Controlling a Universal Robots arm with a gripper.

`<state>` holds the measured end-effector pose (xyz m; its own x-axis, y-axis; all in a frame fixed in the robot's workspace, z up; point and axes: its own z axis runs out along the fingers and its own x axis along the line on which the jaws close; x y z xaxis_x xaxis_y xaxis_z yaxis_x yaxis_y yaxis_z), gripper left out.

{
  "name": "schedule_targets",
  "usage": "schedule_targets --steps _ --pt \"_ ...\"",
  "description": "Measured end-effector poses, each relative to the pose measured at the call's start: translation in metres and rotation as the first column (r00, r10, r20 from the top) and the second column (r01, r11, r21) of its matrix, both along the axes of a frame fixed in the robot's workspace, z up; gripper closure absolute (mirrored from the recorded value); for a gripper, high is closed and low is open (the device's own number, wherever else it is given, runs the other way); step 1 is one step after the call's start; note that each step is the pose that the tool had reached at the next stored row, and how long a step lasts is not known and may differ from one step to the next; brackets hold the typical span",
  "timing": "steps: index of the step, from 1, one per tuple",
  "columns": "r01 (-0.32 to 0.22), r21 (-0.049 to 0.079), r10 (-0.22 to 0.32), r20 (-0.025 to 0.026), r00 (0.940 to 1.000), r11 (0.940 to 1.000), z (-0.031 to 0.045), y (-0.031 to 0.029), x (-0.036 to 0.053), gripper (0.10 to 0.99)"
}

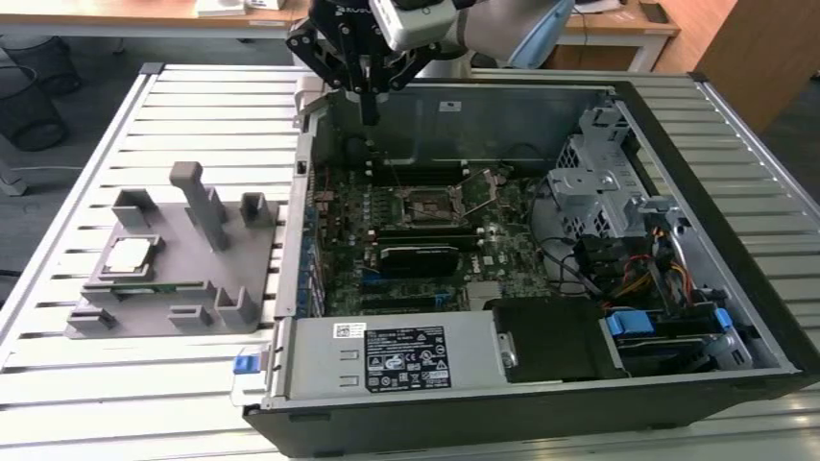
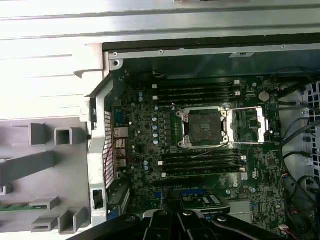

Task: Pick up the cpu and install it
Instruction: 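Reach for the cpu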

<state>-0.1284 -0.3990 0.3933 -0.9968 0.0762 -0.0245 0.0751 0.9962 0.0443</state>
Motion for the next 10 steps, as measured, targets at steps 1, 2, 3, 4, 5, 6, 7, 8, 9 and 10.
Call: schedule_targets --steps 1,2,3,4,5,6,7,8,9,10 --pt "0.0 0.0 0.0 0.0 1.0 1.0 0.0 0.0 -0.0014 0.973" --pt "0.0 0.0 0.0 0.0 1.0 1.0 0.0 0.0 -0.0027 0.973" --pt "0.0 0.0 0.0 0.0 1.0 1.0 0.0 0.0 -0.004 0.973" --pt "0.0 0.0 0.0 0.0 1.0 1.0 0.0 0.0 -0.0054 0.973" --pt "0.0 0.0 0.0 0.0 1.0 1.0 0.0 0.0 -0.0067 0.973" --pt "0.0 0.0 0.0 0.0 1.0 1.0 0.0 0.0 -0.0081 0.973" --pt "0.0 0.0 0.0 0.0 1.0 1.0 0.0 0.0 -0.0094 0.973" --pt "0.0 0.0 0.0 0.0 1.0 1.0 0.0 0.0 -0.0106 0.973" --pt "0.0 0.0 0.0 0.0 1.0 1.0 0.0 0.0 -0.0119 0.973" --pt "0.0 0.0 0.0 0.0 1.0 1.0 0.0 0.0 -0.0133 0.973"
